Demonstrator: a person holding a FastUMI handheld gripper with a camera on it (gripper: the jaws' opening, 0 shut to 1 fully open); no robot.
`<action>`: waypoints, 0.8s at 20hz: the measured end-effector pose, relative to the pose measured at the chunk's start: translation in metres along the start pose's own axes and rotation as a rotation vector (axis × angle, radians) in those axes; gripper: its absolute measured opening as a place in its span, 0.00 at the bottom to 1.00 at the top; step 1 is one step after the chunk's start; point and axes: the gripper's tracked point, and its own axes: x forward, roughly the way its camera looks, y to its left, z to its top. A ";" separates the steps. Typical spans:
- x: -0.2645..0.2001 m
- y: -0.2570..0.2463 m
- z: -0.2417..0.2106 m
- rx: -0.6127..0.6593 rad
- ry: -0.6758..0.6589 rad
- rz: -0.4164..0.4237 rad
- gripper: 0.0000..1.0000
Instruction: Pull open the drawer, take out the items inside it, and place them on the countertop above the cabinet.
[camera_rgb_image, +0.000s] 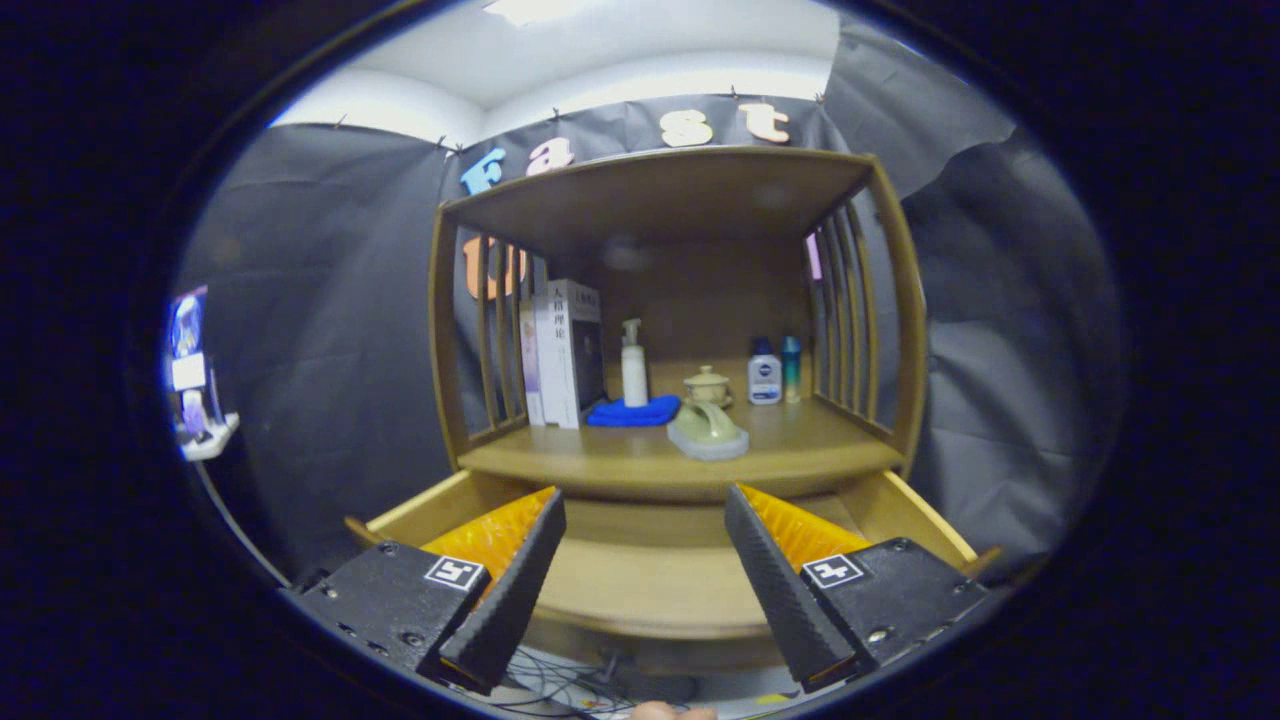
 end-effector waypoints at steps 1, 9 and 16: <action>-0.010 -0.001 -0.016 -0.025 0.002 -0.043 1.00; -0.028 0.014 -0.096 0.018 0.073 -0.103 1.00; -0.005 0.019 -0.112 0.007 0.091 -0.124 1.00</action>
